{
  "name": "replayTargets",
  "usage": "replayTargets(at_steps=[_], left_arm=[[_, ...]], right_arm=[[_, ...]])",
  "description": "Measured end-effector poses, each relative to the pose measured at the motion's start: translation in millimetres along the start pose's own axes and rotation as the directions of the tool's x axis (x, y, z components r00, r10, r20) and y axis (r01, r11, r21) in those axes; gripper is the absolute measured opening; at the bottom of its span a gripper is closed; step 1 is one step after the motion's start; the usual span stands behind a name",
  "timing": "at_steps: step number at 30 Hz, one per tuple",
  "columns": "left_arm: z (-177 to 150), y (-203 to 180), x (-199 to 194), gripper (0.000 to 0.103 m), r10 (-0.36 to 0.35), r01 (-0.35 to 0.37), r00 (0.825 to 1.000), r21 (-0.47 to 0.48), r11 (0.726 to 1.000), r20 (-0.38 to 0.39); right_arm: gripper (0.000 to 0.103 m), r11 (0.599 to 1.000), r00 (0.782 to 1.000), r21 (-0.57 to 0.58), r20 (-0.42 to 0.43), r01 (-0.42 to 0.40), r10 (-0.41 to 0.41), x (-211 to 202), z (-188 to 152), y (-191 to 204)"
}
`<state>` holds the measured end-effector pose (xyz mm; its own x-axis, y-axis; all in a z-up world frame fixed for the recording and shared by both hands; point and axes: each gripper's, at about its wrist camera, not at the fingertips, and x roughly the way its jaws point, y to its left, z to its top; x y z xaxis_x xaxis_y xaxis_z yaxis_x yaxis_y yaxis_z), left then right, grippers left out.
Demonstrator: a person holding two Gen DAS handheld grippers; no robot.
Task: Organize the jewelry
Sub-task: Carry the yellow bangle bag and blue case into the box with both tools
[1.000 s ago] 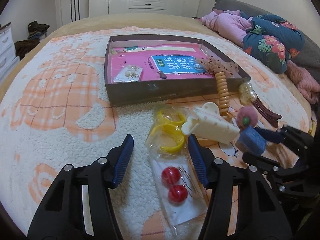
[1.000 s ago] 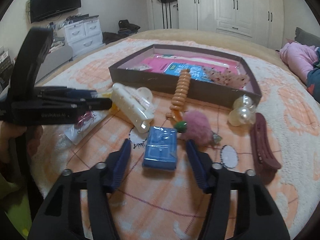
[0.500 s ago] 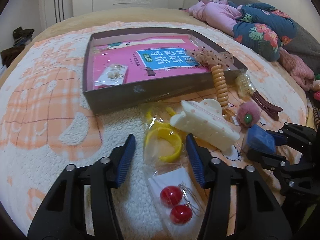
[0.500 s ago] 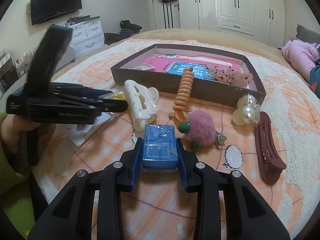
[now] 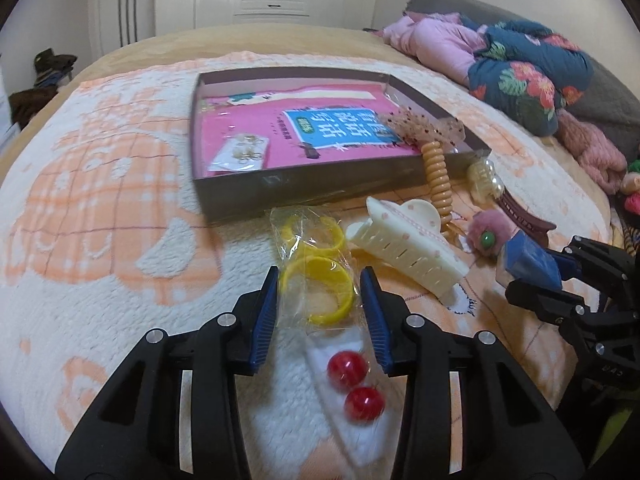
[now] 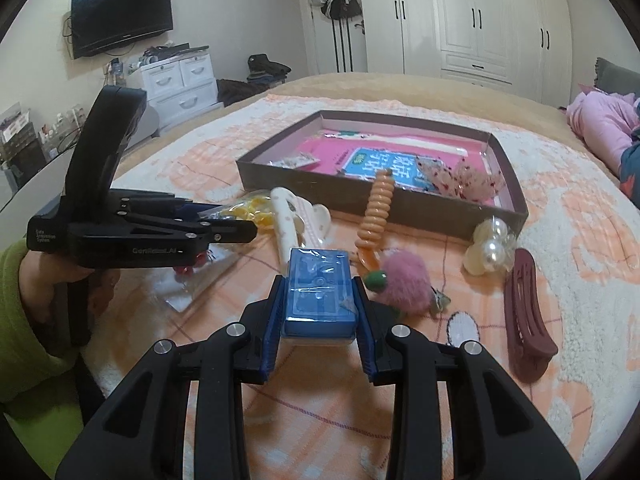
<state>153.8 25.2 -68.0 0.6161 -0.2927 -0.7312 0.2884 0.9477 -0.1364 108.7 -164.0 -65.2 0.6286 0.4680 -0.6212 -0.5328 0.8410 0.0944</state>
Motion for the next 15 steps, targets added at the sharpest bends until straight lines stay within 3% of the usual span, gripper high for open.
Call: replayTargets(at_steps=[15], left_arm=[[6.9,21.7,-47.9,0.032,0.025,-0.013,0.993,-0.102,0.995,0.119]], right_arm=[[0.031,0.999,0.999,-0.030,0.043,-0.032,0.034,7.5,31.7,10.5]])
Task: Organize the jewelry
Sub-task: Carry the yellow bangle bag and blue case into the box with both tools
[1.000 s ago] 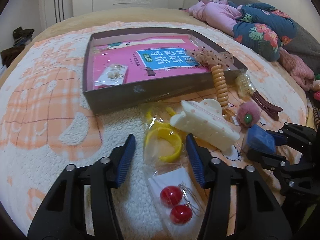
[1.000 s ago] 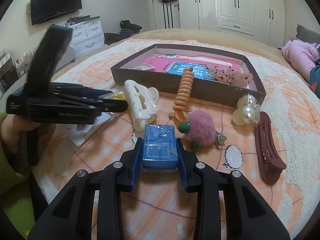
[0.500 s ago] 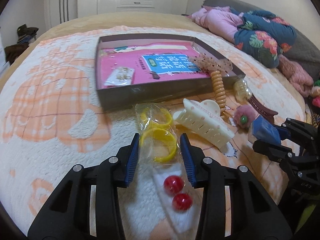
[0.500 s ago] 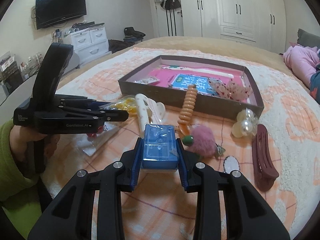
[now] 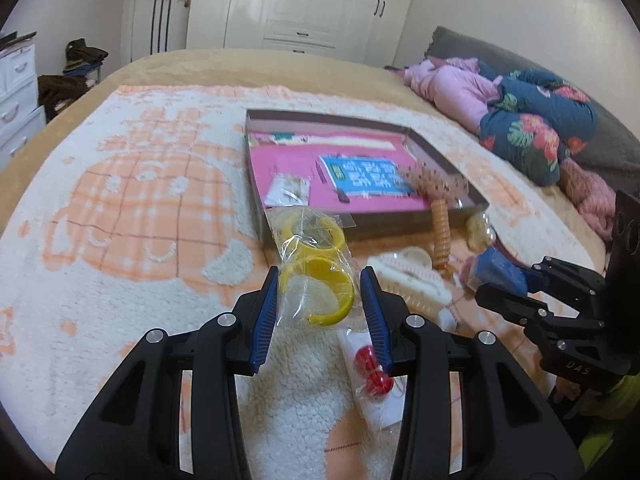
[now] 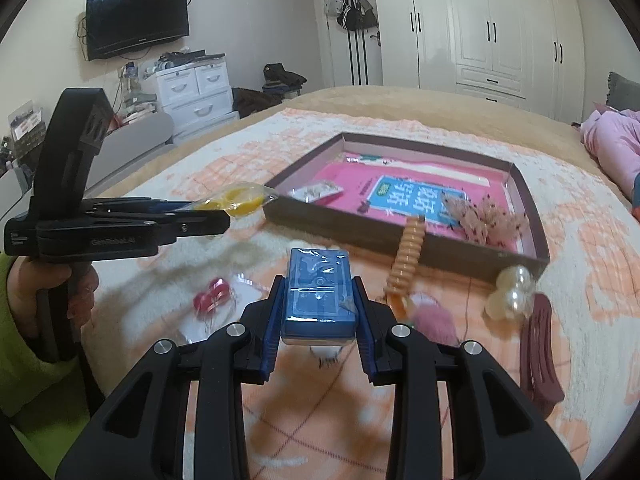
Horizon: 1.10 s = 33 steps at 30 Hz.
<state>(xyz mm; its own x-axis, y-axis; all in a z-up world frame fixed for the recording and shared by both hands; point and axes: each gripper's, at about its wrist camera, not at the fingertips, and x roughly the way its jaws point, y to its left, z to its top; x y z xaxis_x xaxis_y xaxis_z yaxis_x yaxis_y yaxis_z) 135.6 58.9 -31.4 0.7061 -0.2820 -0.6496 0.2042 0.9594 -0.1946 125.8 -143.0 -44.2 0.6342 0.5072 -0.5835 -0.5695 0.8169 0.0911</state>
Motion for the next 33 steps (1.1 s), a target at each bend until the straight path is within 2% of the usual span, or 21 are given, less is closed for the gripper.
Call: replayTargets(at_steps=[7,22,33], left_arm=[[12.8,5.2,3.9,0.032,-0.007,0.008,1.000,-0.032,0.999,0.022],[60.8,-11.2,27.9,0.032,-0.036,0.038,0.997,-0.017,0.999,0.072],[91.3,-33.9,65.9,0.032,-0.056,0.054,0.997,0.032,0.998,0.047]], right_arm=[[0.031,1.000,0.999,0.018,0.021,0.024,-0.024,6.9,17.0,-10.8],[0.031,0.988,0.989,0.094,0.067,0.125,-0.132,15.5,45.2,-62.2],[0.031,0.965,0.971,0.150,0.075,0.216,-0.229,15.6,56.5,-113.5]])
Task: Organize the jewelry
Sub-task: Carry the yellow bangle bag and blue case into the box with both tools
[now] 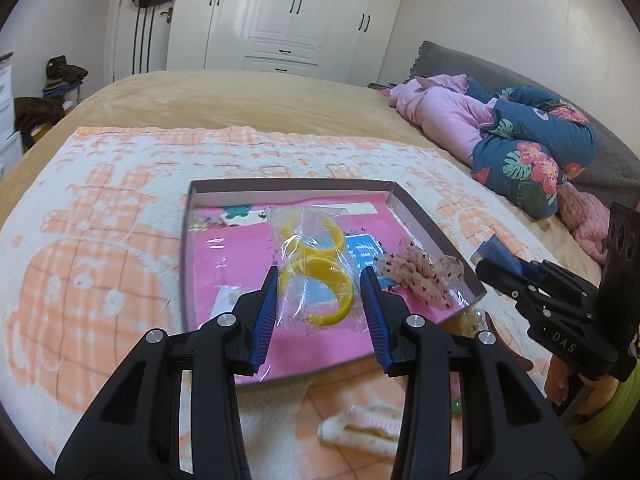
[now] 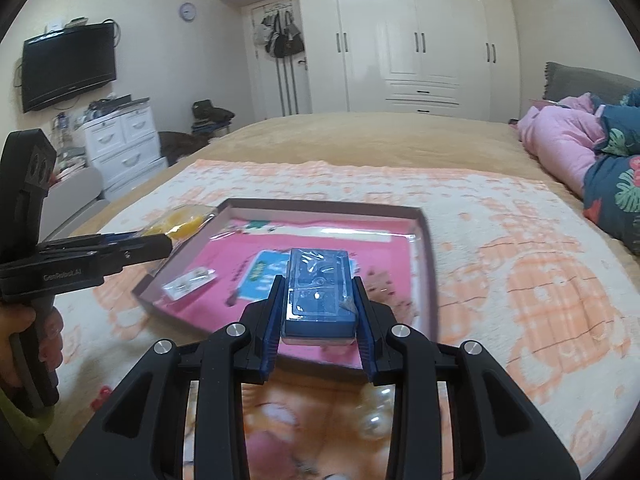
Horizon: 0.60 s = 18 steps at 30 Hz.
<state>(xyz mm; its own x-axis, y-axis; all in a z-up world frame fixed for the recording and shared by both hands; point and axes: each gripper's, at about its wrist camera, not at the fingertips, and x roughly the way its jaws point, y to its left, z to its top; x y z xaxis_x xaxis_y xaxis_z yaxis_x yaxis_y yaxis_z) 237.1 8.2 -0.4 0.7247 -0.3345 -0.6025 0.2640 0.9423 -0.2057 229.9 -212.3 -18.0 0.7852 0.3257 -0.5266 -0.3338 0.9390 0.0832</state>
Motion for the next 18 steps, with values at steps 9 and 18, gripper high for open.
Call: replayTargets(at_steps=[9,18], left_arm=[[8.5,-6.7,33.3,0.032,-0.003,0.004,0.999,0.025,1.000,-0.053],[7.8,-10.3,58.0,0.032,-0.008,0.013,0.995,0.045,0.999,-0.101]], right_arm=[[0.031,0.998,0.997,0.024,-0.031,0.066,-0.065,22.4,1.8,-28.9],[0.031,0.996,0.994,0.034,-0.079,0.078,-0.075,45.7,0.5,-37.3]])
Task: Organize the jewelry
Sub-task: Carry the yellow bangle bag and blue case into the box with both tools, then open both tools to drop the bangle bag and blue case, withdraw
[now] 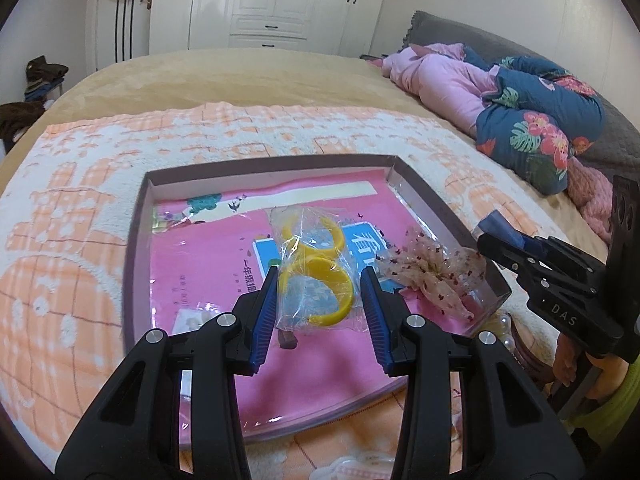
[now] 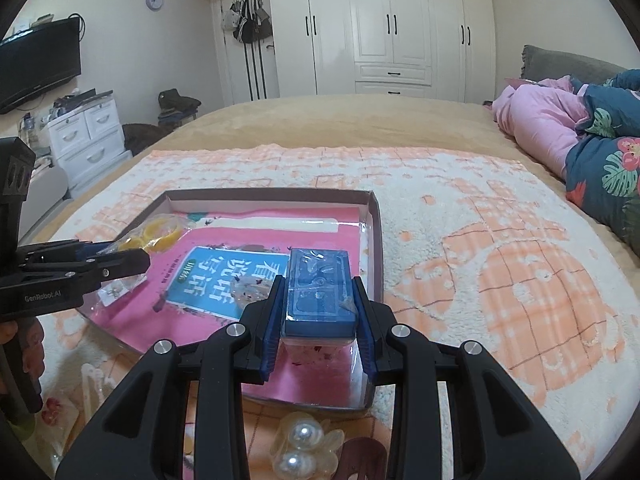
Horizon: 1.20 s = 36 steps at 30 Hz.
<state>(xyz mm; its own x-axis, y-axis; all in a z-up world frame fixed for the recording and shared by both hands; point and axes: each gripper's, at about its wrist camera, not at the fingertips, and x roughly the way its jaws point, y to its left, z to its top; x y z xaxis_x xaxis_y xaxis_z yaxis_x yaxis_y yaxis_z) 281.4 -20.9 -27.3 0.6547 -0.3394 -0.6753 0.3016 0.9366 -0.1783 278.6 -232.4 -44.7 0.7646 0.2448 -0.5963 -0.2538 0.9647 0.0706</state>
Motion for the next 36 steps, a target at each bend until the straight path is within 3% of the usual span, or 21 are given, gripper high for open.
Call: replayTargets(at_steps=[11,25,27,36], left_arm=[[-2.3,2.6,12.7,0.033,-0.006,0.006,0.999,-0.003,1.000,-0.049],[-3.3,3.3,-2.1,0.036,-0.004,0.004,1.000,-0.023,1.000,-0.016],[-2.3,2.9,-6.5,0.043,-0.003,0.003,1.000,-0.023,1.000,-0.008],[-5.2,-0.4,-32.6,0.061,0.011,-0.010,0.999,-0.037,0.999,0.038]], right_arm=[[0.031,1.000,0.997,-0.001,-0.076,0.004,-0.004,24.3,-7.2,5.4],[0.031,1.000,0.997,0.009,-0.083,-0.001,0.002,20.6,-8.9,4.4],[0.041,1.000,0.997,0.008,-0.076,-0.001,0.002,17.7,-9.3,5.4],[0.059,1.000,0.999,0.000,-0.031,-0.010,0.010,-6.1,-12.4,11.3]])
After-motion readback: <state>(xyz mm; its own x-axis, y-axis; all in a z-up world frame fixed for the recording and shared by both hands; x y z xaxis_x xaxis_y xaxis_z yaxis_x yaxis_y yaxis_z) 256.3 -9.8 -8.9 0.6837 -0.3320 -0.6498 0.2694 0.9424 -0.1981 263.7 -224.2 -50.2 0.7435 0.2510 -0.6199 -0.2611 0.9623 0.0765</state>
